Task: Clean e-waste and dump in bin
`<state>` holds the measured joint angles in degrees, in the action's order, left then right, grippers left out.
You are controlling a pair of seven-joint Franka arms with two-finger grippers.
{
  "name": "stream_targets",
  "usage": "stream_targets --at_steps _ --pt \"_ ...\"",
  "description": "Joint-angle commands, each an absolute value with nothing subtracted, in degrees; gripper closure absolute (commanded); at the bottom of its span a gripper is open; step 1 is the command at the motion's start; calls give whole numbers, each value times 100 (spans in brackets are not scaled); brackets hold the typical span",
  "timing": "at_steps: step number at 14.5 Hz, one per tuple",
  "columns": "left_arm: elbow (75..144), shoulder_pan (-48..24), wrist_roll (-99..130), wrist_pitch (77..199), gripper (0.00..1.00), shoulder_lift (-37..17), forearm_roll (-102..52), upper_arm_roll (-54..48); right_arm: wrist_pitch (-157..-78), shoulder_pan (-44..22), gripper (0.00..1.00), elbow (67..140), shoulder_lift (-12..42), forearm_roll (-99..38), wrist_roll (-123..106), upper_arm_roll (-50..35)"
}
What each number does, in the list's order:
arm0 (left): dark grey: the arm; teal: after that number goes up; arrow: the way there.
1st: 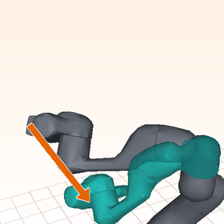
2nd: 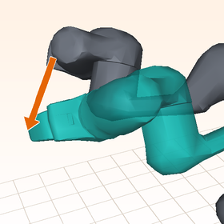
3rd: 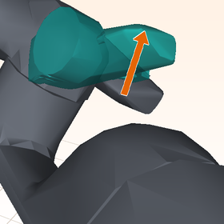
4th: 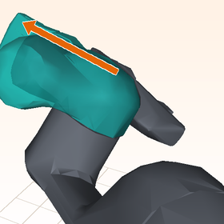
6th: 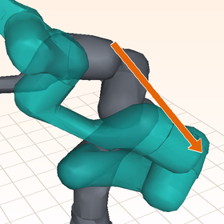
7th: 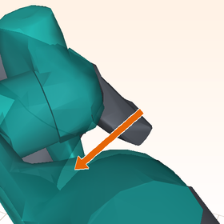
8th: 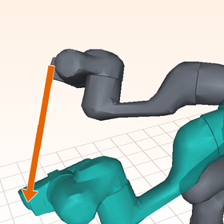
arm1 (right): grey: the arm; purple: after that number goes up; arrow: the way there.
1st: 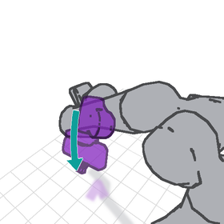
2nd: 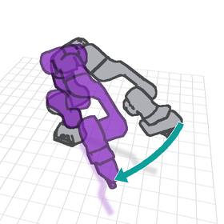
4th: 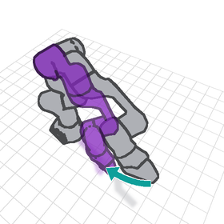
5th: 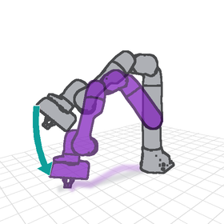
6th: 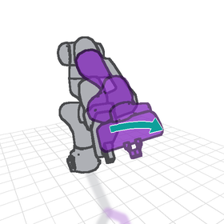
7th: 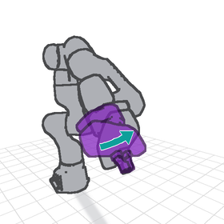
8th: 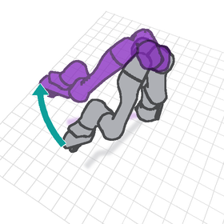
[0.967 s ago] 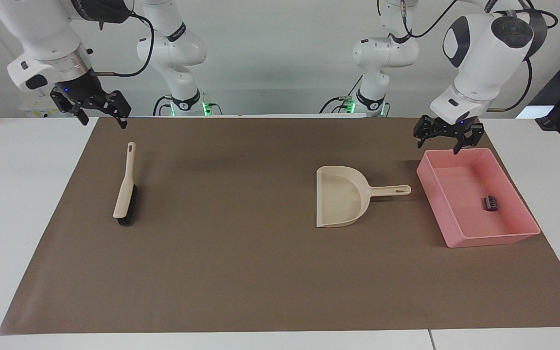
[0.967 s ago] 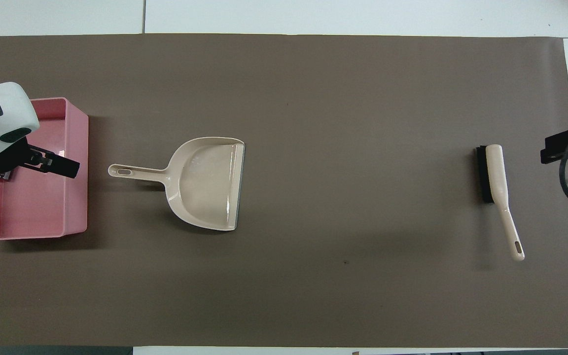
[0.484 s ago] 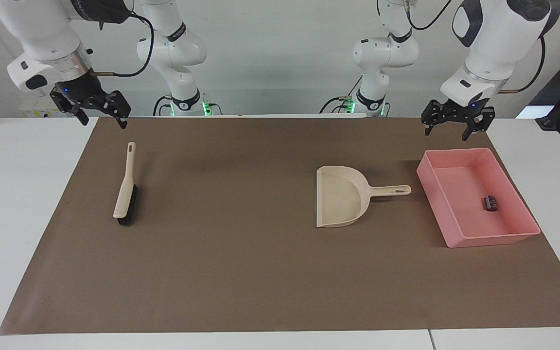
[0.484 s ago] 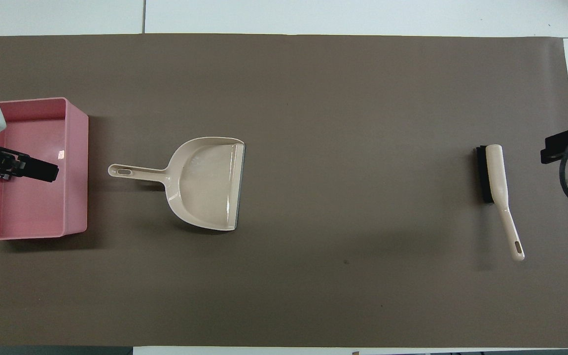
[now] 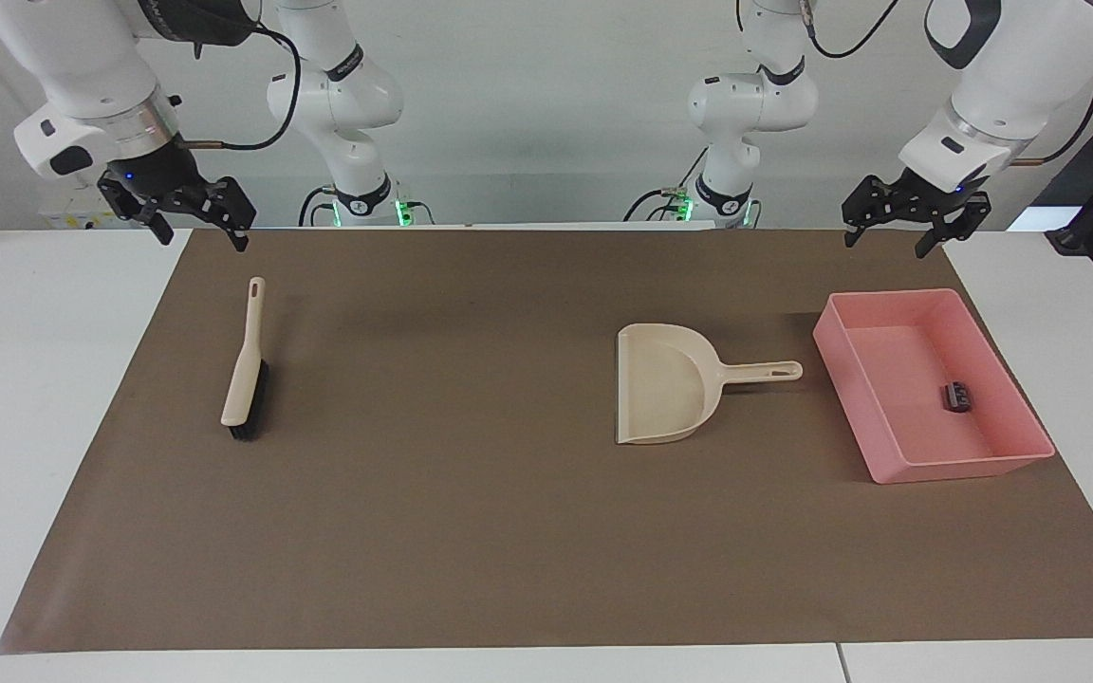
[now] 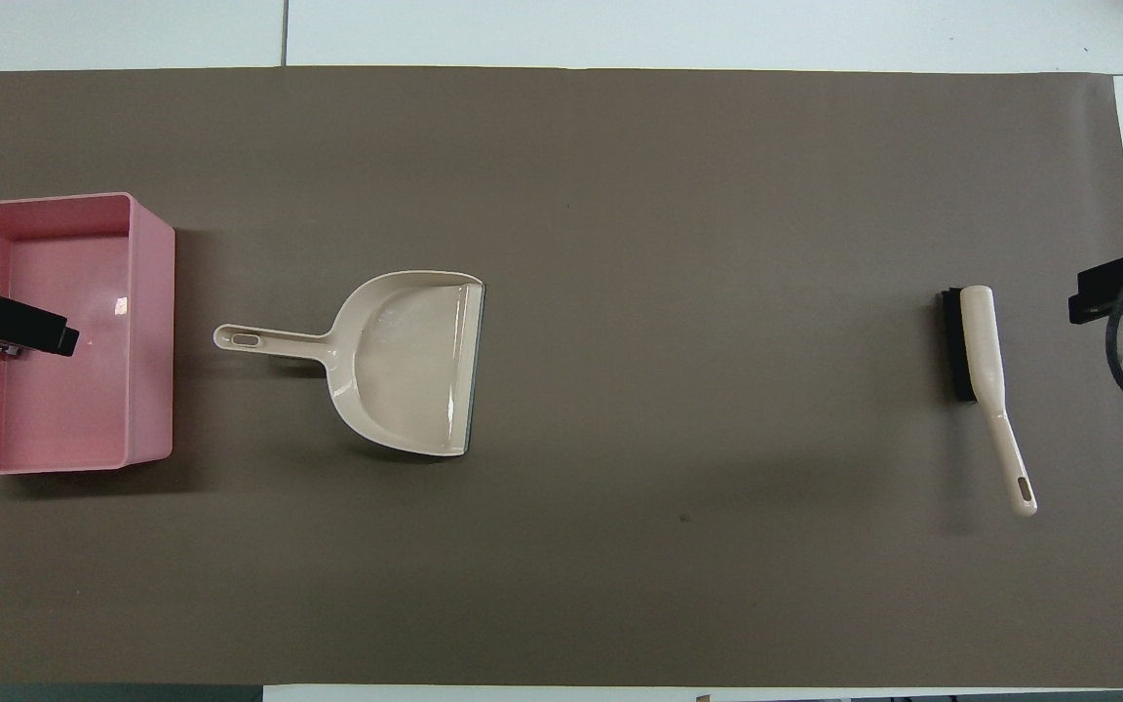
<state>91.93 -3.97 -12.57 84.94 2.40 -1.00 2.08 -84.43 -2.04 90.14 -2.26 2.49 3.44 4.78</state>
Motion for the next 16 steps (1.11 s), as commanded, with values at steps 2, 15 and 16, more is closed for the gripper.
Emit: stream_targets --at_steps 2,15,16 --pt "9315 -422 -933 8306 0 289 -185 272 -8481 -149 0 9062 -246 264 396 439" --pt "9580 -431 -485 9070 0 360 -44 272 -8481 -149 0 9062 -246 264 396 439" --pt "9580 -431 -483 9088 0 360 0 272 -8481 -149 0 9062 -246 264 396 439"
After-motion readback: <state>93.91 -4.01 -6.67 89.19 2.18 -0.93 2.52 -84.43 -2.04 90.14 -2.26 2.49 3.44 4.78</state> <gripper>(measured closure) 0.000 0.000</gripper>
